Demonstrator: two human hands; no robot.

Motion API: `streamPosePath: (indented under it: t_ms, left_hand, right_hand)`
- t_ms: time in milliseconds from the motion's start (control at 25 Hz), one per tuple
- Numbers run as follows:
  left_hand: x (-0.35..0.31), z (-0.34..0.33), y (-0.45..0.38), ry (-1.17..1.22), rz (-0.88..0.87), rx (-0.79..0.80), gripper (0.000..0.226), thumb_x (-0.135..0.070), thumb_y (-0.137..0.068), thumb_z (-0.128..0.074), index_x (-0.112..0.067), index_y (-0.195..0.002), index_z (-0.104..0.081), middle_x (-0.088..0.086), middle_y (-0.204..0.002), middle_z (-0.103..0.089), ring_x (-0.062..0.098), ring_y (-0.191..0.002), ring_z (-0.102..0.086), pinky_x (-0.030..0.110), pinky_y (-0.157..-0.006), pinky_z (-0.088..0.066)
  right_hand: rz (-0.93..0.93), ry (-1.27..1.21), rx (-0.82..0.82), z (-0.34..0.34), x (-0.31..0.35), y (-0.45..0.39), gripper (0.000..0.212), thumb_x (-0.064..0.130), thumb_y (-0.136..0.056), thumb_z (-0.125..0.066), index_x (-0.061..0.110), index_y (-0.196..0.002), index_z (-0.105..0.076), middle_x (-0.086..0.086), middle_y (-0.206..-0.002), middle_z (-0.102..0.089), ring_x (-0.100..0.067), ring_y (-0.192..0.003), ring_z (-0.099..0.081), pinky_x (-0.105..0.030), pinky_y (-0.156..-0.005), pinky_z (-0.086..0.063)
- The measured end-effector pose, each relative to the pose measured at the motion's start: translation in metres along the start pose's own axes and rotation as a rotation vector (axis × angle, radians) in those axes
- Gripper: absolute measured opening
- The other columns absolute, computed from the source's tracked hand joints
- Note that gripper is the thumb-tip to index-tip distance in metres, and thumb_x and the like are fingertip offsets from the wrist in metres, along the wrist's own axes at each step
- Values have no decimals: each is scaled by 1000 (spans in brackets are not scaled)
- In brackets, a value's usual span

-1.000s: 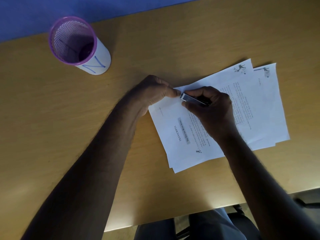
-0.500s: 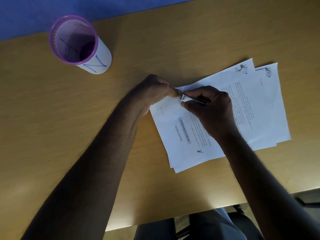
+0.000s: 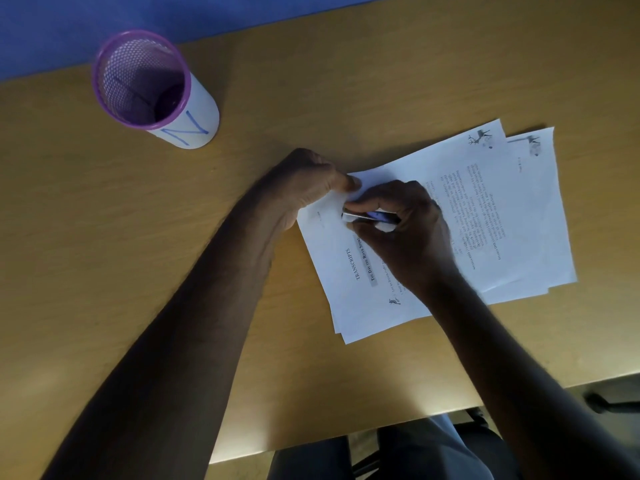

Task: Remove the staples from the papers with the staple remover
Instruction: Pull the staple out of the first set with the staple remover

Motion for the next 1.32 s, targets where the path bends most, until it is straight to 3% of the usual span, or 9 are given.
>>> streamPosePath:
  t_ms: [80, 160, 280, 400, 600, 920, 1120, 1320]
  left_hand:
    - [1, 1, 0, -12, 0, -16, 28, -20, -79, -86, -2, -98, -75, 11, -93, -64, 16, -87, -50, 29, -68, -39]
    - [1, 1, -1, -8, -14, -29, 38, -20, -78, -87, 7, -101, -75, 18, -100, -74, 16, -90, -53, 29, -73, -40]
    - [2, 0, -1, -12, -19, -28, 40, -21, -77, -88, 6, -105, -76, 9, -100, -76, 16, -90, -59, 27, -73, -42]
    - [2, 3, 0, -28, -4, -8, 24, -22, -79, -88, -8, -97, -82, 5, -100, -82, 20, -92, -74, 21, -76, -50]
    - [0, 3, 2, -21, -42, 23, 25, -22, -78, -88, -12, -101, -83, 2, -99, -82, 16, -93, -77, 26, -90, -55]
    - [-2, 3, 4, -40, -24, 26, 14, -22, -81, -85, -11, -90, -83, 3, -89, -82, 12, -73, -72, 20, -72, -50]
    - [-1, 3, 4, -28, -36, 16, 27, -20, -80, -85, -1, -99, -81, 13, -99, -81, 18, -82, -67, 28, -78, -46]
    - [-1, 3, 2, -36, -21, 4, 41, -20, -80, -86, 8, -107, -74, 8, -95, -70, 16, -86, -56, 29, -76, -40]
  right_hand:
    - [53, 30, 4, -1, 0, 3, 22, 18, -79, -86, 28, -97, -81, 13, -102, -76, -17, -98, -67, -45, -81, -56]
    - [68, -6, 16, 2, -1, 3, 22, 16, -80, -88, 26, -98, -80, 10, -101, -75, -16, -97, -67, -44, -81, -58]
    - [10, -89, 34, 10, -1, 5, 24, 12, -81, -88, 25, -100, -78, 8, -101, -74, -9, -97, -69, -28, -84, -59]
    - [-131, -253, -17, 19, -10, 4, 23, 9, -84, -86, 19, -103, -77, 5, -102, -76, -1, -93, -73, -16, -80, -56]
    - [-176, -253, -63, 30, -14, -3, 25, 14, -87, -85, 21, -109, -76, 4, -105, -78, -4, -94, -73, -16, -74, -54]
    - [3, -30, -29, 20, -3, -6, 17, 12, -86, -80, 17, -101, -73, -2, -97, -72, -11, -80, -70, -17, -67, -55]
    - [-21, -41, -52, 20, -3, -11, 16, 11, -83, -81, 15, -98, -76, -4, -94, -72, -12, -79, -68, -7, -69, -46]
    - [-31, -50, -17, 23, 0, -14, 18, 10, -81, -84, 18, -96, -78, 1, -95, -73, -5, -88, -68, -6, -73, -48]
Point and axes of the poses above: each hand's wrist, its own y-axis away from the middle knuckle, its own z-axis out of the back of the hand, x = y × z, the point moved 4 cm from there along -y, towards the middle knuckle
